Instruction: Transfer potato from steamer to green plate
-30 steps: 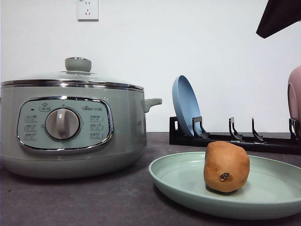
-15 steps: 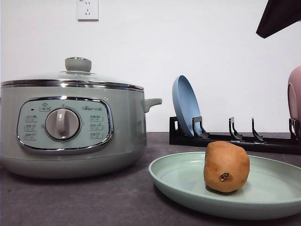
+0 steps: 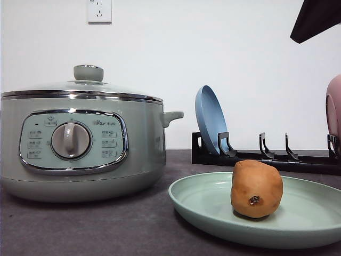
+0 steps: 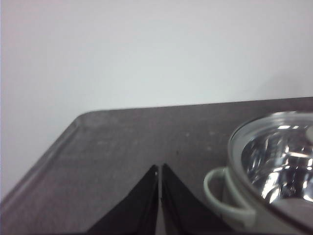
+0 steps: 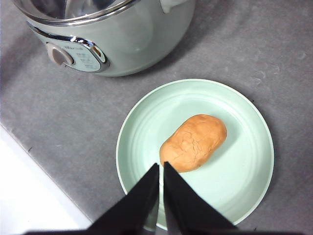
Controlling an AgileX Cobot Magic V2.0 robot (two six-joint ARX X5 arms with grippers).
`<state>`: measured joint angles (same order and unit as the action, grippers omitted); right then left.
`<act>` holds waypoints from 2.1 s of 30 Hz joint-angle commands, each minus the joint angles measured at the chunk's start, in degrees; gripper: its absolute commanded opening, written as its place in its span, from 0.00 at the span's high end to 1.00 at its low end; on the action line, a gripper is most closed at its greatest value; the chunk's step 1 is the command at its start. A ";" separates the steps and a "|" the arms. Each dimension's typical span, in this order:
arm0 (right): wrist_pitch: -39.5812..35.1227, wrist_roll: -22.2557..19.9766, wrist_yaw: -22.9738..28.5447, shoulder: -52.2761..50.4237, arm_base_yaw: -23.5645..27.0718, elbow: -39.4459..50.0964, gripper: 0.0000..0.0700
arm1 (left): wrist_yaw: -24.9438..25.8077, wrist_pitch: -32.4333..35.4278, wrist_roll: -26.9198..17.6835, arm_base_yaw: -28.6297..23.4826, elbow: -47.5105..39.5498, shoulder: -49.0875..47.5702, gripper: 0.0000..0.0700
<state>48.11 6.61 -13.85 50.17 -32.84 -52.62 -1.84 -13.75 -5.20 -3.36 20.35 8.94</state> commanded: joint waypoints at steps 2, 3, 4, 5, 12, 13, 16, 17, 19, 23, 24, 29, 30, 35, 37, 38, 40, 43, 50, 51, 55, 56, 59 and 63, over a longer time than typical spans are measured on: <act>-0.54 0.24 -0.01 0.26 -0.28 -0.83 1.00 | -0.94 1.58 1.35 -0.11 -3.27 -1.74 1.00; -0.53 0.24 -0.02 0.26 -0.28 -0.83 1.00 | -1.30 2.03 1.64 -0.11 -4.59 -2.38 1.00; -0.52 0.25 -0.04 0.26 -0.28 -0.83 1.00 | -1.43 2.26 1.83 -0.11 -5.84 -3.02 1.00; -0.52 0.25 -0.04 0.26 -0.28 -0.83 1.00 | -1.43 2.32 1.84 -0.11 -6.93 -3.60 1.00; -0.54 0.24 -0.04 0.26 -0.28 -0.83 1.00 | -1.45 2.22 1.78 -0.11 -12.46 -6.18 1.00; -0.54 0.24 -0.03 0.26 -0.28 -0.83 1.00 | -1.45 2.19 1.78 -0.11 -13.15 -6.47 1.00; -0.54 0.24 -0.04 0.26 -0.28 -0.83 1.00 | -1.45 2.19 1.80 -0.11 -14.85 -7.37 1.00; -0.54 0.24 -0.03 0.26 -0.28 -0.83 1.00 | -1.45 2.21 1.80 -0.11 -15.41 -7.69 1.00; -0.54 0.24 -0.01 0.26 -0.28 -0.83 1.00 | -1.45 2.22 1.80 -0.11 -16.57 -8.46 1.00; -0.52 0.24 -0.02 0.26 -0.28 -0.83 1.00 | -1.45 1.81 1.80 -0.11 -18.16 -8.78 1.00; -0.52 0.24 -0.03 0.26 -0.28 -0.83 1.00 | -1.45 1.55 1.80 -0.11 -18.40 -8.78 1.00; -0.52 0.24 -0.01 0.26 -0.28 -0.83 1.00 | -1.45 2.22 1.80 -0.08 -19.36 -8.78 1.00; -0.53 0.24 -0.01 0.26 -0.28 -0.83 1.00 | -1.45 2.54 1.80 -0.07 -19.48 -8.78 1.00; -0.54 0.24 -0.01 0.26 -0.28 -0.83 1.00 | -1.43 2.88 1.82 -0.07 -19.57 -8.78 1.00; -0.52 0.24 -0.01 0.26 -0.28 -0.83 1.00 | -1.43 2.87 1.82 -0.07 -19.56 -8.76 1.00; -0.54 0.24 -0.01 0.26 -0.28 -0.83 1.00 | -1.43 2.88 1.82 -0.07 -19.55 -8.78 1.00; -0.52 0.24 -0.01 0.26 -0.28 -0.83 1.00 | -1.43 2.88 1.82 -0.07 -19.55 -8.76 1.00; -0.54 0.24 -0.01 0.26 -0.28 -0.83 1.00 | -1.43 2.88 1.81 -0.07 -19.55 -8.78 1.00; -0.54 0.24 -0.01 0.26 -0.28 -0.83 1.00 | -1.43 2.88 1.82 -0.07 -19.55 -8.77 1.00; -0.54 0.24 -0.01 0.26 -0.28 -0.83 1.00 | -1.43 2.87 1.82 -0.07 -19.55 -8.76 1.00; -0.54 0.24 -0.01 0.26 -0.28 -0.83 1.00 | -1.43 2.88 1.82 -0.07 -19.55 -8.77 1.00; -0.53 0.24 0.01 0.25 -0.29 -0.83 1.00 | -1.43 2.88 1.82 -0.07 -19.55 -8.76 1.00; -0.56 -0.84 0.62 -0.75 0.49 -0.83 1.00 | -1.43 2.88 1.82 -0.07 -19.55 -8.78 1.00; -4.61 -2.43 0.75 -3.84 4.86 -0.02 1.00 | -1.43 2.88 1.81 -0.07 -19.55 -8.77 1.00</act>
<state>45.06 5.24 -13.32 46.81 -28.63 -52.44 -3.11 -10.41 -3.51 -3.36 1.87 0.30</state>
